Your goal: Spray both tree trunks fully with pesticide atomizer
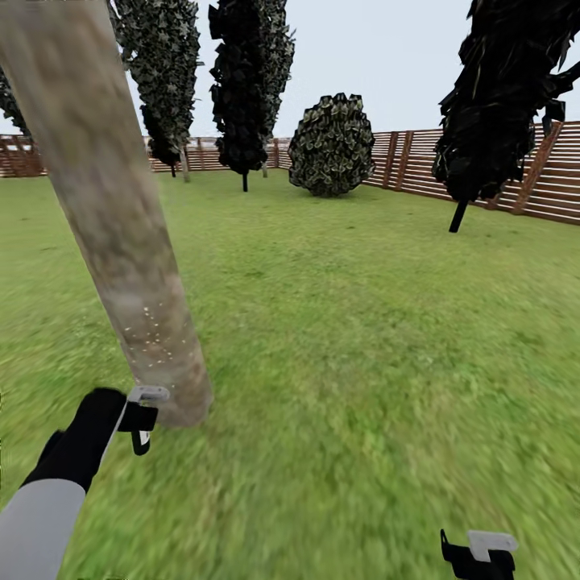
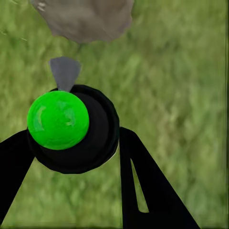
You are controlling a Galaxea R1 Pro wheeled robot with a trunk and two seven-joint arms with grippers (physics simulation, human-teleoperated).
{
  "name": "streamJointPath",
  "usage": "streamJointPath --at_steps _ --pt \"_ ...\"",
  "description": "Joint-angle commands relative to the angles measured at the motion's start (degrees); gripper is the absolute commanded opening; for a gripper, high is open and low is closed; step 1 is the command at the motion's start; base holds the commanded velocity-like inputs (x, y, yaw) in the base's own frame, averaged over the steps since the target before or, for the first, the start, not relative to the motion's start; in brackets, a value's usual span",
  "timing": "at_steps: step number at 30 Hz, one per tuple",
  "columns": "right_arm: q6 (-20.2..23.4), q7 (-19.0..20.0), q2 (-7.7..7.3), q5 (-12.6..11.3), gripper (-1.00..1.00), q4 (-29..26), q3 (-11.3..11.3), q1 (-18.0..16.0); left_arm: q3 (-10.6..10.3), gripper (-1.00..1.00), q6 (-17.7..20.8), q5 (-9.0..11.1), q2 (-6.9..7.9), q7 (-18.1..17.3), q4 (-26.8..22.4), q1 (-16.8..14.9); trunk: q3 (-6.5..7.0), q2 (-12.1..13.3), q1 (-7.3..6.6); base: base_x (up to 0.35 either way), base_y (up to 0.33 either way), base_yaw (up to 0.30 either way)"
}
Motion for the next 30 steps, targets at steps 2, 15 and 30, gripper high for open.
streamJointPath --at_steps 2,15,30 --pt "0.0 0.0 0.02 0.0 1.0 0.0 0.0 0.0 0.0 -1.0 0.0 -0.1 -0.09 0.0 0.0 0.1 0.0 0.0 0.0 0.014 -0.268 0.215" --pt "0.0 0.0 0.02 0.0 1.0 0.0 0.0 0.0 1.0 -1.0 0.0 -0.2 0.22 0.1 0.0 0.9 0.0 0.0 0.0 0.106 -0.251 0.275" --pt "0.0 0.0 0.02 0.0 1.0 0.0 0.0 0.0 1.3 -1.0 0.0 -0.1 0.13 0.1 0.0 1.4 0.0 0.0 0.0 0.119 -0.099 0.206"
